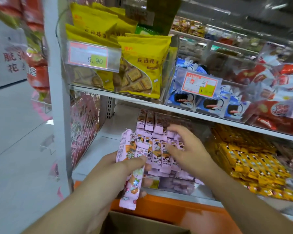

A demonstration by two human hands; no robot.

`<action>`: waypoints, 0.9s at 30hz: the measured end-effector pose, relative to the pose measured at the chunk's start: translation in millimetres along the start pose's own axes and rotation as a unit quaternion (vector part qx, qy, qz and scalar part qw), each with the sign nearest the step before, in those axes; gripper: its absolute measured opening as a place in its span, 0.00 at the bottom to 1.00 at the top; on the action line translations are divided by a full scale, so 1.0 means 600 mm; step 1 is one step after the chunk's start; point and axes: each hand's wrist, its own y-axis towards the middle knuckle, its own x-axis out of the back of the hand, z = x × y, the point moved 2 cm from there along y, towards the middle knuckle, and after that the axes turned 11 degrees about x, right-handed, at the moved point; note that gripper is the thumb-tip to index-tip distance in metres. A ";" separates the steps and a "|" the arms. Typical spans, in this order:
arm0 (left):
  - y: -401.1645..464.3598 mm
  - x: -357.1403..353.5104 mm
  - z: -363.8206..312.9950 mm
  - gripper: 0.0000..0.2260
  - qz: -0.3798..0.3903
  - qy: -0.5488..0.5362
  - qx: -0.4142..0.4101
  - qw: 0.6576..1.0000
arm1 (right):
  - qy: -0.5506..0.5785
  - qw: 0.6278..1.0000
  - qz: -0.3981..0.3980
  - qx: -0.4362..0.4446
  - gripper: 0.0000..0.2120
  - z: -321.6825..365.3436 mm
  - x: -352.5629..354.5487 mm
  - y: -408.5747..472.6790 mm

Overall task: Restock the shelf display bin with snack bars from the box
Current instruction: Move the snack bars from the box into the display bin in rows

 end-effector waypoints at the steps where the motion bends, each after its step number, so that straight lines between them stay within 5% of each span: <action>1: -0.002 -0.002 0.003 0.09 0.003 0.001 0.000 1.000 | 0.020 1.000 0.001 0.020 0.24 0.025 0.005 -0.034; 5: -0.025 -0.022 0.013 0.06 -0.015 0.027 -0.011 0.999 | 0.073 0.991 0.043 0.100 0.34 0.119 0.015 -0.144; 10: -0.075 -0.031 0.026 0.12 0.085 0.073 0.015 0.994 | 0.101 0.985 0.098 0.101 0.49 0.154 0.012 -0.177; 14: -0.092 -0.038 0.033 0.13 0.060 0.119 0.022 0.991 | 0.170 0.974 0.131 0.068 0.37 0.136 0.031 -0.191; 19: -0.104 -0.049 0.042 0.13 0.095 0.097 0.039 0.990 | 0.203 0.978 0.043 0.031 0.16 0.119 0.035 -0.182; 27: -0.091 -0.053 0.022 0.18 0.086 0.061 0.030 0.994 | 0.344 0.933 -0.086 -0.068 0.12 0.080 0.060 -0.182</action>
